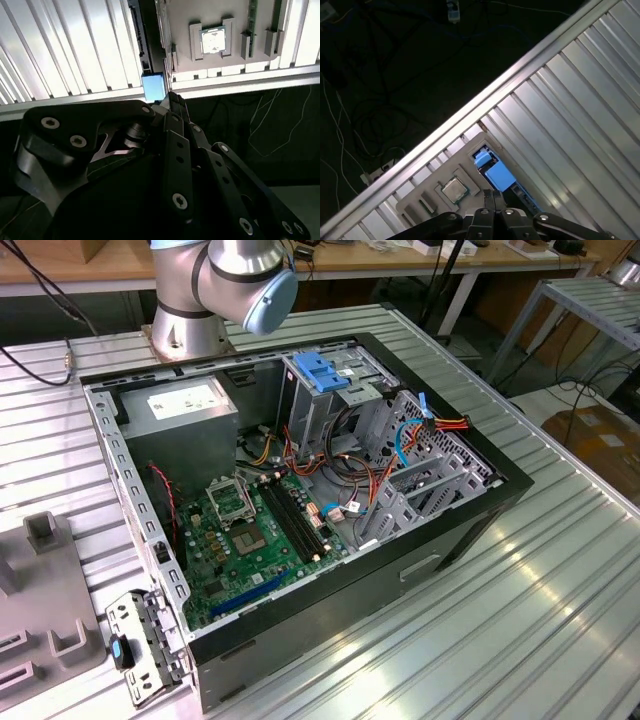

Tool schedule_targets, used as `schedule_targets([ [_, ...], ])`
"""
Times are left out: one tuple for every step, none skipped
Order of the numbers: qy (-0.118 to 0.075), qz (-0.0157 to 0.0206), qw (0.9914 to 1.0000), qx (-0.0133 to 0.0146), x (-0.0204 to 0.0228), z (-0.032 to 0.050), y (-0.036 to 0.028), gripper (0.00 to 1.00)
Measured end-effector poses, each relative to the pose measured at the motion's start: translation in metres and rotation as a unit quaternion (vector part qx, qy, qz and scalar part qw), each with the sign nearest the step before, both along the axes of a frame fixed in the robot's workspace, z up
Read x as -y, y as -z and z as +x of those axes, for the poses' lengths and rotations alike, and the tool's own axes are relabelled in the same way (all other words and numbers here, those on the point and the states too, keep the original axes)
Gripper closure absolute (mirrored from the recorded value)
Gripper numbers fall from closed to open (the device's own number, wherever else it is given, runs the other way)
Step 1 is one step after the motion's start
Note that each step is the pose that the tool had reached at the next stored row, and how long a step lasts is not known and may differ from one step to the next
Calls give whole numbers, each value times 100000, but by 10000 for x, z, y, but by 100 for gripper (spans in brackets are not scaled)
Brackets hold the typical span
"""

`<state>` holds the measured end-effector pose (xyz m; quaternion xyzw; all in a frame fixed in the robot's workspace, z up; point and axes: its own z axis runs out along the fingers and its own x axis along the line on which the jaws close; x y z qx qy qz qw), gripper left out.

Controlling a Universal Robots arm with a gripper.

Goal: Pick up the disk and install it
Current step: 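Pick up the disk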

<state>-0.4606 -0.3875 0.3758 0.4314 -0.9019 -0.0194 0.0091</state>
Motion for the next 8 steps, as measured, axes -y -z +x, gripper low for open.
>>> schedule_targets([
  [-595,-6,99998,32,-1,1,4,89],
  [-1161,-12,99993,69,-2,2,9,89],
  [-1501,-27,99989,134,-10,2,14,89],
  [-1591,-48,99987,175,-21,2,18,89],
  [-1655,-78,99986,217,-36,4,24,89],
  [-1755,-98,99984,250,-48,5,31,89],
  [-2285,-103,99973,283,-54,5,41,89],
  [-3005,-106,99954,295,-56,6,49,89],
])
